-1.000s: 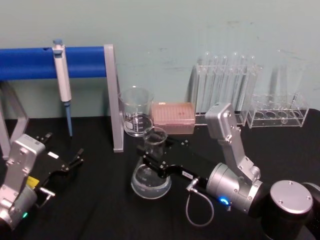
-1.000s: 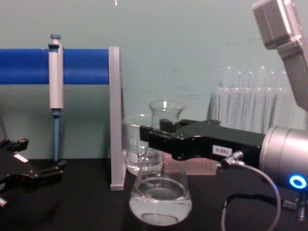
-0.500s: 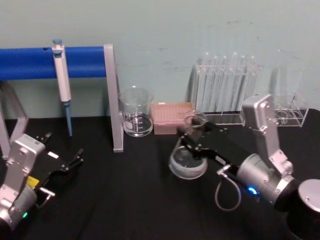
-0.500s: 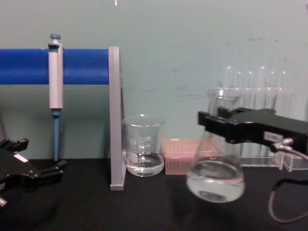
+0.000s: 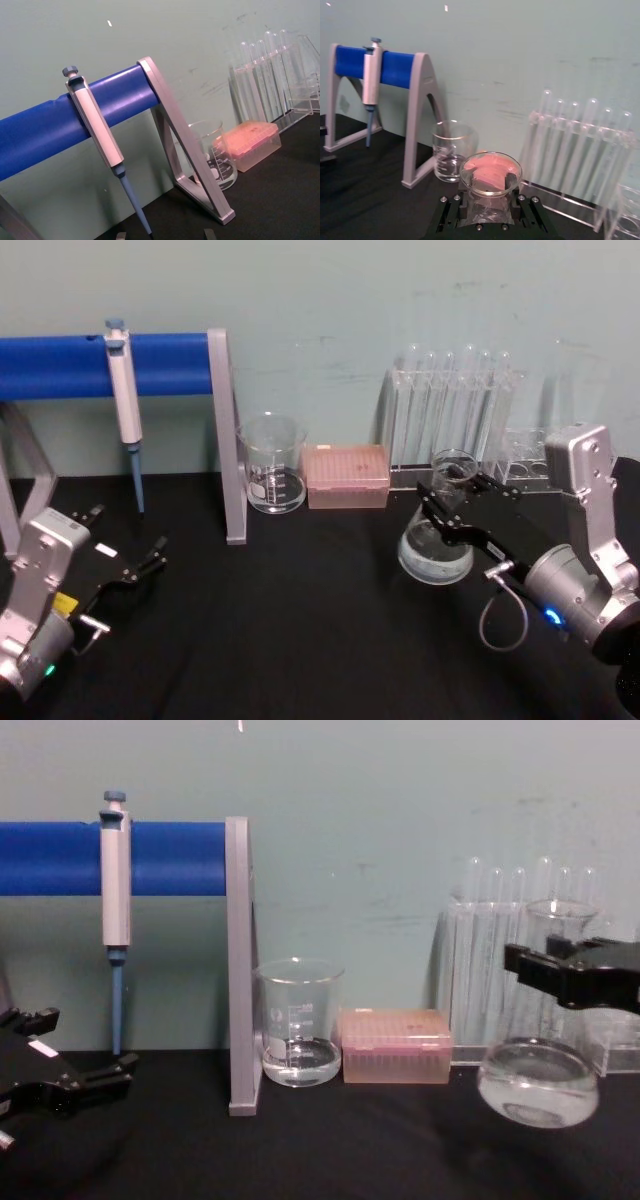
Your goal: Grasp the erlenmeyer flask with one hand, shake it three times, then place it back.
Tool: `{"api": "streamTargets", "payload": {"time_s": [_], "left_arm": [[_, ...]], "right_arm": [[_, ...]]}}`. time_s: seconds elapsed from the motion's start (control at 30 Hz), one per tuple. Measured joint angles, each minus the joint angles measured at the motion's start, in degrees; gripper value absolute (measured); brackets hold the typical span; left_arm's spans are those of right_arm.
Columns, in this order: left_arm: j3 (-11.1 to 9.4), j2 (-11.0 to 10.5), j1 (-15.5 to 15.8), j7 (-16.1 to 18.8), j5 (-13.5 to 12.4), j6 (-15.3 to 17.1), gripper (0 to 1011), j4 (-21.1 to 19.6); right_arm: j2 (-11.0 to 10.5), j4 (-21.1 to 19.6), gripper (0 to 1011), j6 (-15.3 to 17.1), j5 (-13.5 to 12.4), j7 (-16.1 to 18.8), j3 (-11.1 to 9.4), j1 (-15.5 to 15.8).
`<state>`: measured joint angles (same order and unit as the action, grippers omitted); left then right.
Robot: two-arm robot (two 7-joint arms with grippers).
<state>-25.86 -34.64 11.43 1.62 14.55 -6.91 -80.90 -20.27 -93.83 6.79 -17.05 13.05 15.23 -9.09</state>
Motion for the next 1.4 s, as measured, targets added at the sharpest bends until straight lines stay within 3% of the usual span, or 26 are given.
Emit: {"api": "streamTargets", "payload": {"time_s": [0.23,0.5,1.03,1.4], "left_arm": [[0.00,0.00,0.00,0.00,0.00,0.00,1001,0.00],[0.00,0.00,0.00,0.00,0.00,0.00,1001,0.00],[0.00,0.00,0.00,0.00,0.00,0.00,1001,0.00],[0.00,0.00,0.00,0.00,0.00,0.00,1001,0.00]], "right_arm": [[0.38,-0.18,451,0.48,0.96,-0.59,-1.96,0.93],[1.81,0.82,451,0.50,1.59,0.34,-2.04,0.20],[4.44,3.11,451,0.46,1.68,4.02,2.17,-2.90],[4.85,3.56,451,0.82,0.62,6.68,5.48,-4.15]]}}
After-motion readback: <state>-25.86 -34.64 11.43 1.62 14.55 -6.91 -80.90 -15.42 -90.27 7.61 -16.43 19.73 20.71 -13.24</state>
